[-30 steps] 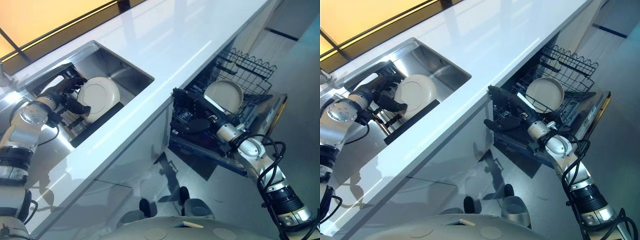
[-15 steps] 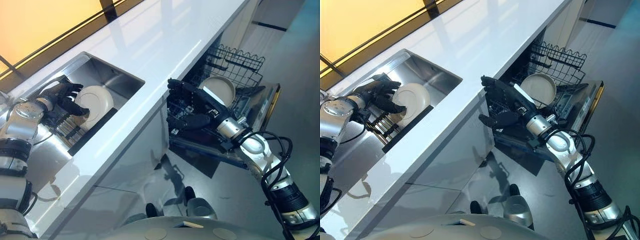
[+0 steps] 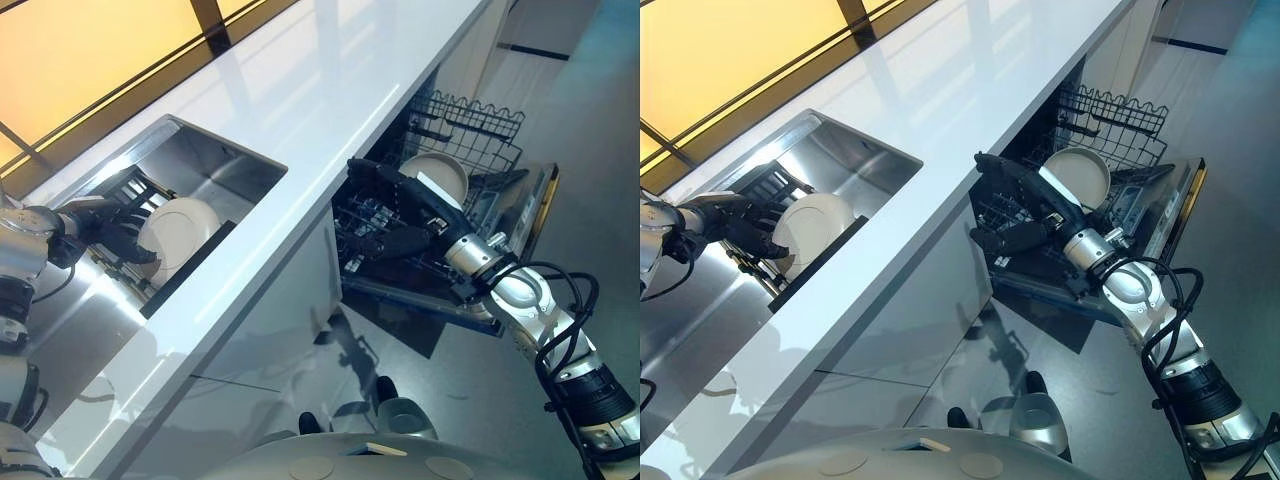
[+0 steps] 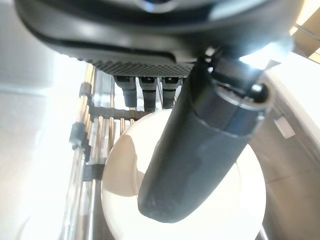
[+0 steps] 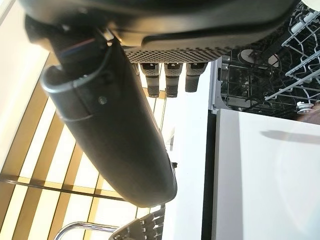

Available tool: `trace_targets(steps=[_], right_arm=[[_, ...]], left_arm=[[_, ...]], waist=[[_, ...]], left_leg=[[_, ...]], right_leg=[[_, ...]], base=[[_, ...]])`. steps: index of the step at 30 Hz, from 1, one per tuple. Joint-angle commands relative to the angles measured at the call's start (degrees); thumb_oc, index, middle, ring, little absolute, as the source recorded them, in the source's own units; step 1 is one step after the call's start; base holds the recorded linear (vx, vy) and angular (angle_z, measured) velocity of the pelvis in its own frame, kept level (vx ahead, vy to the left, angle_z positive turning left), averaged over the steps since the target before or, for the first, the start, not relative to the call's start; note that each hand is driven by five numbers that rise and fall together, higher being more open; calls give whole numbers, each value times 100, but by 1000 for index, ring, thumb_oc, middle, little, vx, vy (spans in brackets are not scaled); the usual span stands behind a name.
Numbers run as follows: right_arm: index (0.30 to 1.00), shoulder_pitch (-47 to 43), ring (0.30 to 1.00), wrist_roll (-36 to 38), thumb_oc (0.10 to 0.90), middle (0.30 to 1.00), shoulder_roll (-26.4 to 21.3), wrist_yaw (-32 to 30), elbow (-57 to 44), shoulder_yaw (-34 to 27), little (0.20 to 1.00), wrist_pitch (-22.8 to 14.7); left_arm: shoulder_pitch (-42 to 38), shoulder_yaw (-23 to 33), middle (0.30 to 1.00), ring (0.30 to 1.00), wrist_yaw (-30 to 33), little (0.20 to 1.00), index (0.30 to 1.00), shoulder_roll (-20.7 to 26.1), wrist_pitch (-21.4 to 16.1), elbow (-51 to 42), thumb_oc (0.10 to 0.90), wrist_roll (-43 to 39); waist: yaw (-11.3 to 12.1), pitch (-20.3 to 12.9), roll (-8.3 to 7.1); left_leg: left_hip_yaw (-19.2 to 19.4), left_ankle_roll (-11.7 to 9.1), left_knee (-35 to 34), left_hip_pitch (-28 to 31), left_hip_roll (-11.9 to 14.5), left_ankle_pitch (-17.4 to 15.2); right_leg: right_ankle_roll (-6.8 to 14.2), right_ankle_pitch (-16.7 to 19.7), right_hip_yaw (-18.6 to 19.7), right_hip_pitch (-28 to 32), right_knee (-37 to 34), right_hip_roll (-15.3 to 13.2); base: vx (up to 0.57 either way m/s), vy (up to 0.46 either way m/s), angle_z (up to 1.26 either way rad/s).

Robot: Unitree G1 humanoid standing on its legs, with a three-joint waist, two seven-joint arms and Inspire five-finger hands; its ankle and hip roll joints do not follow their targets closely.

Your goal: Pick up plates and place into dishwasher.

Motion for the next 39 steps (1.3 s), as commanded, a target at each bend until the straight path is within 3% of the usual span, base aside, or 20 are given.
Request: trace_targets(steps=[1, 2, 3, 13, 18, 23, 31, 33, 34, 35, 36, 37, 39], right_arm=[[900, -457, 900, 158, 800, 900, -25, -154, -727, -506, 900, -650], [900, -478, 900, 134, 800, 900, -14, -165, -704, -484, 900, -655], [900, -486, 900, 134, 800, 900, -9, -169, -701, -475, 900, -650], [900, -538, 900, -79, 800, 900, 119, -317, -528, -395, 900, -783], [900, -622, 900, -173, 800, 900, 158, -354, -401, -329, 900, -903], [900, -641, 900, -206, 800, 900, 119, -399, -371, -359, 900, -964], [900, -602, 900, -130, 800, 900, 12, -475, -412, -592, 900, -872], [900, -611, 900, -87, 800, 900, -12, -514, -412, -657, 900, -818], [900, -621, 900, -57, 800, 900, -26, -545, -427, -687, 900, -768], [900, -639, 900, -36, 800, 900, -46, -577, -437, -717, 900, -725], [900, -672, 900, -26, 800, 900, -65, -624, -478, -730, 900, -659], [900, -685, 900, 6, 800, 900, -86, -642, -500, -765, 900, -611], [900, -652, 900, -16, 800, 900, -57, -642, -502, -804, 900, -621]], left_arm=[[175, -628, 401, 401, -1768, 318, 401, -655, -57, -1127, 218, -815], [166, -640, 312, 312, -1797, 214, 312, -668, -31, -1256, 114, -941], [168, -644, 300, 300, -1788, 200, 300, -667, -21, -1292, 100, -995], [336, -277, 300, 300, -1001, 200, 300, -981, -288, -2033, 100, -2869], [252, -228, 300, 300, -979, 200, 300, -1179, -500, -1930, 100, -3282], [231, -204, 300, 300, -751, 200, 300, -1164, -672, -1769, 100, -3110], [238, 85, 300, 300, 387, 200, 300, -679, -1435, -1452, 100, -1590], [199, 161, 406, 406, 898, 324, 406, -422, -1777, -1438, 224, -476], [161, 184, 408, 408, 1255, 326, 408, -227, -1968, -1381, 226, 97], [92, 215, 582, 582, 1530, 529, 582, -14, -2293, -1330, 429, 839], [-34, 205, 900, 900, 1705, 900, 900, 191, -2485, -1291, 800, 1309], [-175, 205, 900, 900, 1829, 900, 900, 425, -2706, -1253, 800, 1641], [-450, 168, 900, 900, 1703, 900, 900, 734, -2768, -1377, 800, 1821]], waist=[[-53, -193, 8], [-31, -197, 7], [-29, -197, 6], [114, -267, -40], [116, -293, -46], [105, -325, -52], [171, -324, -99], [206, -313, -110], [226, -316, -116], [245, -317, -122], [254, -321, -127], [262, -324, -128], [273, -336, -128]], left_leg=[[-305, 335, 429, -425, -556, -489], [-323, 330, 405, -412, -558, -481], [-329, 327, 396, -405, -558, -477], [-419, 297, 286, -394, -535, -385], [-398, 286, 229, -361, -512, -356], [-369, 276, 183, -332, -496, -346], [-380, 274, 236, -376, -476, -342], [-406, 274, 259, -394, -476, -341], [-414, 275, 264, -401, -473, -337], [-423, 275, 272, -411, -472, -339], [-432, 272, 276, -425, -476, -338], [-430, 270, 280, -435, -471, -335], [-432, 267, 280, -451, -466, -330]], right_leg=[[475, -285, -141, -31, 465, -84], [479, -284, -174, -18, 452, -89], [480, -283, -184, -14, 448, -91], [458, -339, -381, 49, 416, -122], [454, -326, -458, 54, 428, -158], [469, -337, -467, 77, 397, -155], [474, -363, -486, 96, 377, -142], [474, -360, -499, 105, 371, -137], [469, -362, -510, 116, 358, -134], [468, -367, -519, 126, 347, -135], [467, -369, -527, 130, 340, -135], [464, -367, -542, 128, 340, -138], [460, -359, -554, 117, 351, -137]], base=[[0, 0, 0], [0, 0, 0], [0, 0, 0], [-24, -14, 5], [0, 0, 0], [0, 0, 0], [0, 0, 0], [0, 0, 0], [0, 0, 0], [0, 0, 0], [0, 0, 0], [0, 0, 0], [0, 0, 0]])
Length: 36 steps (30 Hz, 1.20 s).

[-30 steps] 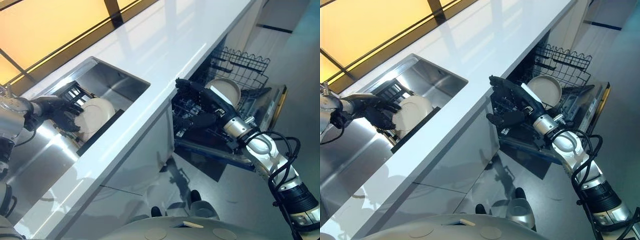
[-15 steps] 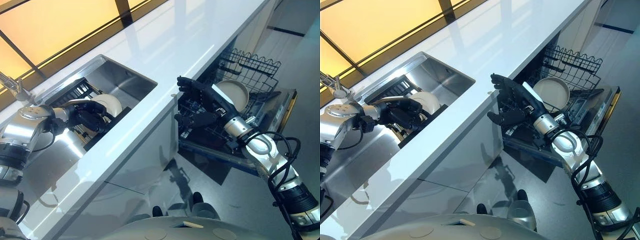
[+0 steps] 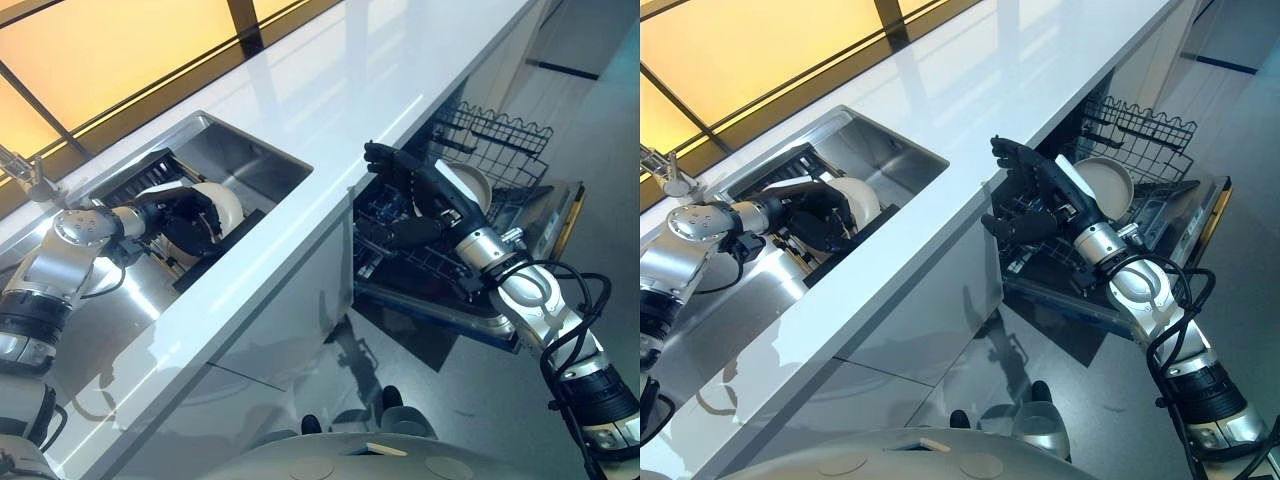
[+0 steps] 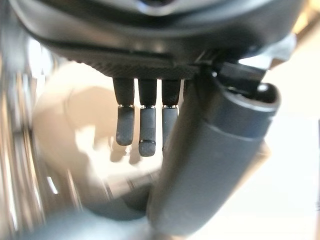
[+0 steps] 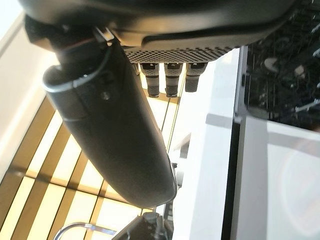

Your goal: Pick up plates and place into dishwasher.

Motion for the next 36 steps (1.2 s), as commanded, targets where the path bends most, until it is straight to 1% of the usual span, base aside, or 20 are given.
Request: trace_targets(steps=[1, 4, 8, 13, 15, 19, 22, 23, 26, 29, 32, 35, 36], right_arm=[[900, -630, 900, 185, 800, 900, -20, -197, -490, -544, 900, -503], [900, -563, 900, 94, 800, 900, 47, -214, -459, -536, 900, -593], [900, -541, 900, -71, 800, 900, 183, -279, -447, -500, 900, -580], [900, -498, 900, -77, 800, 900, 221, -284, -447, -505, 900, -532], [900, -483, 900, -76, 800, 900, 208, -291, -440, -490, 900, -532], [900, -450, 900, -96, 800, 900, 195, -265, -389, -471, 900, -569], [900, -448, 900, -125, 800, 900, 186, -246, -362, -446, 900, -566], [900, -444, 900, -120, 800, 900, 152, -240, -366, -429, 900, -549], [900, -458, 900, -120, 800, 900, 104, -247, -349, -405, 900, -536], [900, -460, 900, -73, 800, 900, 3, -220, -350, -390, 900, -516], [900, -452, 900, -21, 800, 900, -70, -152, -345, -442, 900, -490], [900, -556, 900, -15, 800, 900, -104, -153, -292, -405, 900, -525], [900, -627, 900, -4, 800, 900, -112, -173, -270, -385, 900, -531]], left_arm=[[-1137, 169, 900, 900, 591, 900, 900, 1220, -403, 18, 800, 954], [-1266, 121, 900, 900, 567, 900, 900, 1344, -243, -194, 800, 751], [-1265, 190, 900, 900, 662, 900, 900, 1241, -40, -259, 800, 575], [-1068, 370, 900, 900, 765, 900, 900, 1105, 204, -167, 800, 493], [-1021, 386, 900, 900, 775, 900, 900, 1051, 254, -41, 800, 402], [-957, 371, 900, 900, 734, 900, 900, 784, 343, 354, 800, 122], [-970, 328, 900, 900, 636, 900, 900, 602, 530, 577, 800, -99], [-965, 284, 900, 900, 512, 900, 900, 496, 639, 759, 800, -183], [-985, 155, 900, 900, 513, 900, 900, 388, 678, 983, 800, -62], [-1030, 44, 900, 900, 694, 900, 900, 309, 762, 1336, 800, -135], [-1162, 31, 900, 900, 728, 900, 900, 196, 826, 1629, 800, -631], [-1355, -35, 900, 900, 765, 900, 900, -32, 1061, 1884, 800, -1126], [-1411, -39, 900, 900, 949, 900, 900, -187, 1165, 1994, 800, -1398]], waist=[[2, -257, -49], [19, -258, -56], [31, -253, -64], [7, -228, -63], [-16, -209, -62], [-95, -160, -55], [-145, -127, -37], [-189, -103, -16], [-236, -63, 8], [-320, 18, 40], [-404, 99, 68], [-488, 234, 109], [-527, 322, 119]], left_leg=[[-310, 181, 278, -441, -414, -322], [-340, 188, 255, -425, -425, -321], [-367, 198, 240, -390, -438, -332], [-355, 197, 264, -403, -441, -345], [-337, 198, 279, -411, -442, -348], [-304, 206, 312, -442, -443, -360], [-282, 215, 319, -448, -443, -366], [-262, 219, 326, -458, -445, -364], [-231, 220, 338, -482, -439, -371], [-166, 220, 372, -531, -442, -377], [-89, 209, 412, -606, -435, -378], [-29, 198, 456, -722, -432, -366], [-11, 194, 467, -789, -434, -349]], right_leg=[[400, -376, -224, 3, 476, -4], [404, -347, -233, -1, 498, -5], [412, -328, -244, -19, 550, -16], [420, -338, -224, -60, 582, -11], [421, -331, -204, -75, 601, -9], [425, -323, -154, -151, 669, -2], [424, -317, -122, -191, 705, 10], [420, -318, -90, -222, 721, 26], [420, -316, -56, -271, 743, 37], [418, -320, 5, -341, 755, 58], [409, -316, 60, -424, 757, 70], [381, -328, 139, -544, 765, 97], [365, -327, 182, -615, 769, 117]], base=[[0, 0, 0], [0, 0, 0], [0, 0, 0], [2, -3, 1], [18, -1, 0], [49, 8, -1], [66, 22, -2], [71, 34, -3], [60, 34, -3], [65, 47, -7], [53, 45, -12], [13, 59, -12], [-26, 69, -8]])
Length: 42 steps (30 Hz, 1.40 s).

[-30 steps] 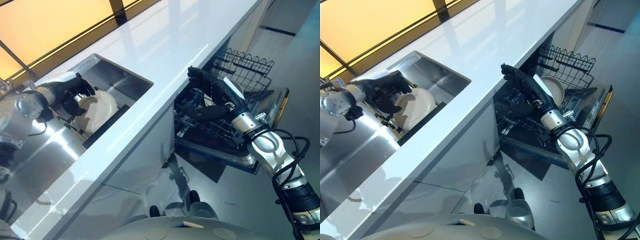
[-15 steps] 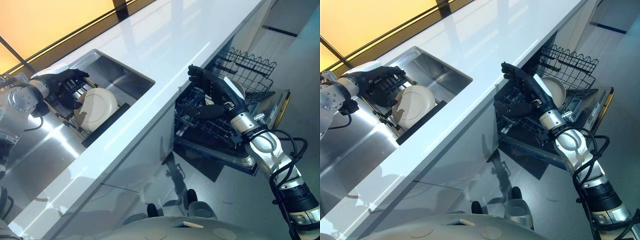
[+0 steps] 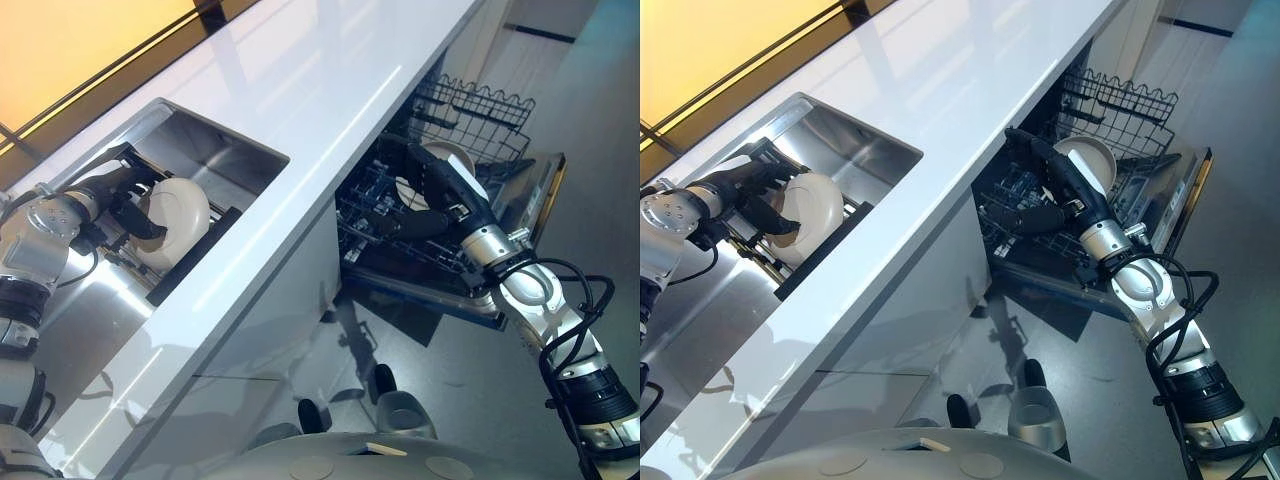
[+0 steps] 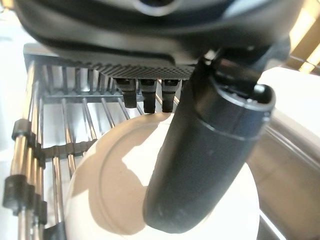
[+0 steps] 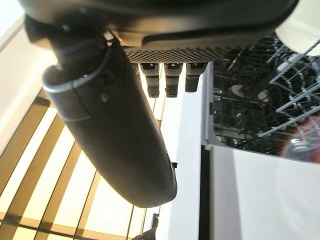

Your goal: Pick up plates and place into dishwasher.

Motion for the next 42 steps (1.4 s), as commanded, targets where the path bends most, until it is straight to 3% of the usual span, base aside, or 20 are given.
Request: trace_targets(steps=[1, 4, 7, 14, 19, 25, 27, 28, 29, 30, 31, 42], right_arm=[[900, -697, 900, 31, 800, 900, -158, -30, -345, -252, 900, -545], [900, -916, 900, 4, 800, 900, -209, -83, -325, -175, 900, -469], [900, -1083, 900, -5, 800, 900, -248, -119, -305, -126, 900, -436], [900, -1095, 900, 4, 800, 900, -330, -30, -261, -212, 900, -527], [900, -890, 900, 112, 800, 900, -508, 151, -345, -367, 900, -557], [900, -815, 900, 152, 800, 900, -573, 264, -352, -452, 900, -478], [900, -791, 900, 155, 800, 900, -589, 258, -347, -432, 900, -439], [900, -764, 900, 163, 800, 900, -596, 252, -350, -434, 900, -432], [900, -755, 900, 170, 800, 900, -598, 251, -346, -430, 900, -437], [900, -719, 900, 171, 800, 900, -595, 248, -352, -429, 900, -447], [900, -668, 900, 117, 800, 900, -526, 244, -331, -420, 900, -466], [900, -539, 900, -4, 800, 900, -302, 354, -312, -438, 900, -610]], left_arm=[[-760, -3, 900, 900, 456, 900, 900, -289, 146, 415, 800, -648], [-947, -54, 900, 900, 863, 900, 900, -530, 497, 724, 800, -858], [-1104, -106, 900, 900, 776, 900, 900, -641, 695, 946, 800, -1131], [-893, -375, 900, 900, -834, 900, 900, -920, 1304, 868, 800, -1277], [-255, -662, 900, 900, -2484, 900, 900, -977, 1475, -245, 800, -1685], [9, -711, 900, 900, -3240, 900, 900, -969, 1621, -1258, 800, -2200], [102, -779, 825, 825, -3403, 812, 825, -857, 1580, -1529, 712, -2296], [156, -762, 749, 749, -3411, 724, 749, -824, 1526, -1653, 624, -2288], [187, -763, 573, 573, -3359, 518, 573, -781, 1489, -1759, 418, -2454], [250, -743, 516, 516, -3313, 453, 516, -770, 1435, -1824, 353, -2594], [324, -654, 300, 300, -3210, 200, 300, -774, 1362, -1953, 100, -2758], [889, 61, 300, 300, -2934, 200, 300, -679, 1122, -2285, 100, -3238]], waist=[[-183, -25, 30], [-275, 144, 47], [-334, 284, 48], [-396, 516, 55], [-422, 589, 114], [-398, 526, 182], [-363, 465, 209], [-341, 433, 218], [-328, 411, 223], [-310, 383, 226], [-261, 322, 225], [-30, -17, 158]], left_leg=[[-190, 222, 473, -688, -436, -316], [-145, 201, 505, -833, -446, -287], [-106, 184, 553, -960, -440, -270], [-52, 145, 612, -1101, -418, -252], [3, 132, 581, -1037, -420, -253], [-23, 118, 519, -899, -446, -257], [-42, 111, 473, -821, -461, -243], [-52, 113, 448, -788, -467, -235], [-59, 112, 427, -762, -468, -233], [-65, 115, 400, -728, -471, -229], [-75, 121, 370, -683, -483, -230], [-196, 141, 214, -456, -502, -228]], right_leg=[[377, -354, 14, -405, 739, 52], [348, -342, 88, -550, 759, 78], [324, -342, 152, -670, 767, 107], [341, -270, 176, -787, 725, 108], [382, -252, 136, -717, 630, 108], [384, -286, 87, -540, 562, 76], [382, -292, 29, -444, 526, 54], [380, -293, 2, -407, 511, 46], [382, -296, -17, -378, 496, 36], [381, -296, -42, -345, 483, 29], [383, -297, -86, -287, 452, 12], [402, -273, -243, -39, 319, -28]], base=[[-29, 71, -8], [-29, 62, -10], [-55, 43, -7], [-42, 12, -12], [-11, 46, -5], [0, 51, -1], [6, 30, -4], [0, 0, 0], [0, 0, 0], [0, 0, 0], [0, 0, 0], [-35, -22, 4]])
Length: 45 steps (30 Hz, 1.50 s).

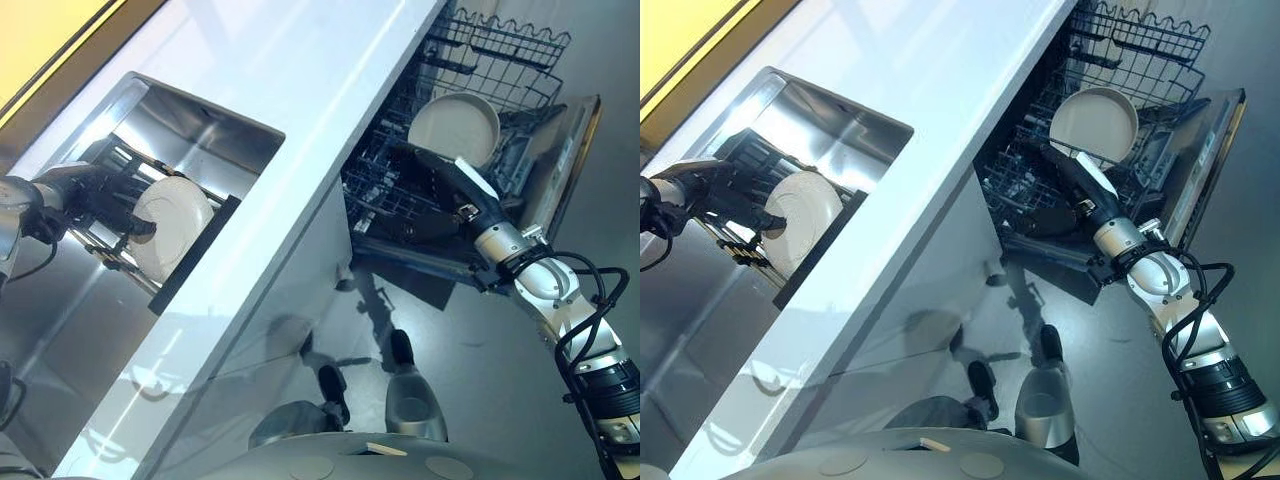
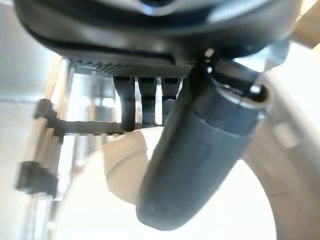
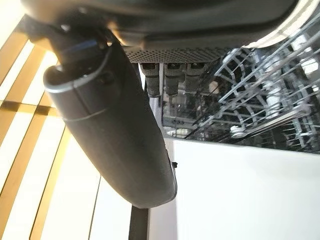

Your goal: Pick up plates and place into dishwasher.

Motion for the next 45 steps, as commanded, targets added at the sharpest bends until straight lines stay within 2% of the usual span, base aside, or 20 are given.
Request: trace_targets(steps=[1, 7, 19, 26, 31, 32, 33, 34, 35, 36, 37, 38, 40, 42, 44, 45], right_arm=[[900, -472, 900, -6, 800, 900, 65, 27, -600, -372, 900, -662], [900, -456, 900, 8, 800, 900, 73, -43, -593, -371, 900, -718], [900, -385, 900, -37, 800, 900, 132, -212, -639, -447, 900, -792], [900, -394, 900, -27, 800, 900, 141, -307, -666, -448, 900, -858], [900, -352, 900, -56, 800, 900, 179, -357, -666, -509, 900, -931], [900, -355, 900, -79, 800, 900, 193, -393, -655, -530, 900, -954], [900, -365, 900, -114, 800, 900, 200, -427, -652, -537, 900, -974], [900, -386, 900, -157, 800, 900, 174, -522, -658, -583, 900, -990], [900, -408, 900, -216, 800, 900, 161, -627, -641, -610, 900, -1040], [900, -452, 900, -290, 800, 900, 132, -753, -668, -642, 900, -1039], [900, -525, 900, -404, 800, 900, 88, -941, -708, -686, 900, -1032], [900, -690, 900, -560, 800, 900, 12, -1222, -742, -788, 900, -1016], [900, -818, 900, -699, 800, 900, -19, -1502, -726, -896, 900, -1048], [900, -848, 900, -859, 800, 900, -42, -1722, -688, -1057, 900, -1216], [900, -727, 900, -940, 800, 900, -71, -1871, -730, -1258, 900, -1379], [900, -569, 900, -989, 800, 900, -25, -1910, -767, -1519, 900, -1539]], left_arm=[[701, -535, 300, 300, -1690, 200, 300, -1341, -421, -1388, 100, -2025], [841, -370, 300, 300, -1993, 200, 300, -1223, -486, -1264, 100, -1852], [892, -228, 300, 300, -2163, 200, 300, -1141, -501, -1333, 100, -1850], [838, -185, 300, 300, -1818, 200, 300, -1127, -531, -1374, 100, -1999], [886, 77, 300, 300, -805, 200, 300, -1122, -889, -1302, 100, -1755], [883, 171, 300, 300, -449, 200, 300, -1116, -1118, -1212, 100, -1437], [887, 207, 300, 300, -231, 200, 300, -1081, -1142, -1170, 100, -1406], [894, 297, 300, 300, 176, 200, 300, -1062, -1346, -1094, 100, -820], [924, 379, 300, 300, 672, 200, 300, -952, -1505, -1034, 100, -605], [895, 425, 300, 300, 902, 200, 300, -886, -1613, -954, 100, -465], [872, 599, 300, 300, 1137, 200, 300, -826, -1916, -849, 100, -49], [785, 810, 300, 300, 1646, 200, 300, -639, -2385, -647, 100, 289], [705, 1024, 300, 300, 2234, 200, 300, -490, -2854, -584, 100, 769], [750, 1221, 300, 300, 2879, 200, 300, -298, -3272, -776, 100, 1406], [998, 1496, 300, 300, 3303, 200, 300, -220, -3353, -1291, 100, 1498], [1270, 1801, 300, 300, 3692, 200, 300, -290, -3342, -1962, 100, 1853]], waist=[[-118, -576, -79], [-26, -712, -133], [60, -851, -201], [65, -916, -251], [109, -955, -295], [127, -965, -303], [130, -966, -310], [160, -974, -325], [186, -978, -340], [200, -986, -353], [241, -993, -368], [285, -1008, -396], [329, -1022, -427], [373, -1041, -465], [409, -1052, -512], [473, -1068, -568]], left_leg=[[-321, -15, 208, -545, -273, -151], [-385, -3, 165, -456, -246, -151], [-442, -8, 85, -306, -197, -166], [-416, -21, 86, -267, -159, -179], [-427, -20, 100, -254, -143, -183], [-431, -22, 102, -254, -137, -182], [-436, -30, 105, -256, -133, -176], [-458, -16, 107, -255, -135, -176], [-477, -30, 116, -264, -129, -165], [-511, -24, 116, -262, -135, -166], [-527, -28, 122, -273, -129, -163], [-566, -33, 135, -286, -126, -160], [-597, -36, 126, -289, -119, -160], [-631, -46, 107, -291, -114, -163], [-637, -52, 118, -339, -101, -117], [-680, -65, 106, -334, -90, -118]], right_leg=[[316, -653, -41, -199, 762, 195], [312, -675, -82, -85, 750, 204], [314, -711, -191, 98, 703, 229], [304, -707, -189, 164, 637, 255], [292, -716, -212, 208, 611, 265], [292, -722, -226, 219, 608, 264], [292, -724, -230, 225, 608, 262], [279, -723, -242, 236, 601, 275], [278, -717, -252, 244, 595, 274], [275, -724, -258, 255, 592, 285], [270, -730, -281, 261, 586, 287], [255, -736, -309, 273, 586, 297], [232, -740, -333, 285, 576, 305], [217, -745, -344, 286, 568, 315], [195, -700, -342, 258, 566, 321], [180, -718, -363, 274, 567, 330]], base=[[-62, -44, 5], [-50, -54, 13], [-38, -48, 2], [-15, -37, 0], [-4, -30, 1], [-9, -31, 0], [-9, -36, -1], [-5, -43, -2], [-2, -51, -3], [1, -47, -2], [2, -58, -1], [2, -56, -1], [0, -46, 0], [-37, -44, 1], [-67, -58, 2], [-22, -67, 3]])
